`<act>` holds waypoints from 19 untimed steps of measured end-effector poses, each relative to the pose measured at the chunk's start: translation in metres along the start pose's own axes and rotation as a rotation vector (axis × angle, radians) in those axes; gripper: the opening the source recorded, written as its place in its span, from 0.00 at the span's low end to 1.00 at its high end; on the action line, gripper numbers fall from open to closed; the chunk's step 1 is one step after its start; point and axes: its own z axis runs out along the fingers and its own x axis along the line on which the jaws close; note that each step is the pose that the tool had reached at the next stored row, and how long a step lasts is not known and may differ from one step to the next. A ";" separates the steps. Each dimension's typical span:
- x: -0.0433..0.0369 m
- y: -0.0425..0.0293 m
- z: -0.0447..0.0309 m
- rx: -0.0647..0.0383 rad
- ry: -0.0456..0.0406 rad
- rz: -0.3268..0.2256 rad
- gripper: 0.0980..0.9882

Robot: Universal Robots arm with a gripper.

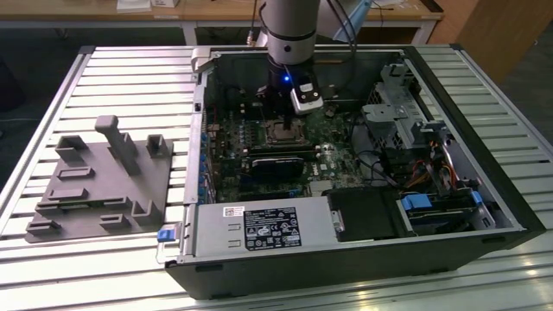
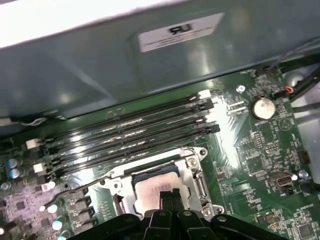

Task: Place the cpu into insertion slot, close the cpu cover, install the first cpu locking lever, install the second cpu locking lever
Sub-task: 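Close the cpu cover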

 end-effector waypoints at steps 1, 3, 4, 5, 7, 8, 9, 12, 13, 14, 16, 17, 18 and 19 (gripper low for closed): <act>0.0021 -0.0007 0.0000 0.000 0.0002 -0.002 0.01; 0.0072 -0.0023 -0.0001 0.000 0.0001 -0.003 0.01; 0.0088 -0.0027 -0.0001 0.000 0.0001 -0.004 0.01; 0.0094 -0.0029 -0.0001 0.000 0.0001 -0.004 0.01; 0.0096 -0.0030 -0.0004 0.000 -0.0001 -0.005 0.01; 0.0096 -0.0030 -0.0008 0.001 -0.0002 -0.005 0.01; 0.0096 -0.0030 -0.0016 0.001 -0.0003 -0.006 0.01; 0.0095 -0.0028 -0.0047 0.000 -0.0004 -0.008 0.01; 0.0094 -0.0027 -0.0059 0.000 -0.0003 -0.009 0.01; 0.0093 -0.0027 -0.0071 0.000 -0.0003 -0.009 0.01; 0.0092 -0.0025 -0.0103 0.000 -0.0001 -0.012 0.01; 0.0091 -0.0024 -0.0121 0.000 -0.0001 -0.013 0.01; 0.0090 -0.0023 -0.0143 0.000 -0.0001 -0.014 0.01; 0.0088 -0.0022 -0.0168 0.000 -0.0001 -0.015 0.01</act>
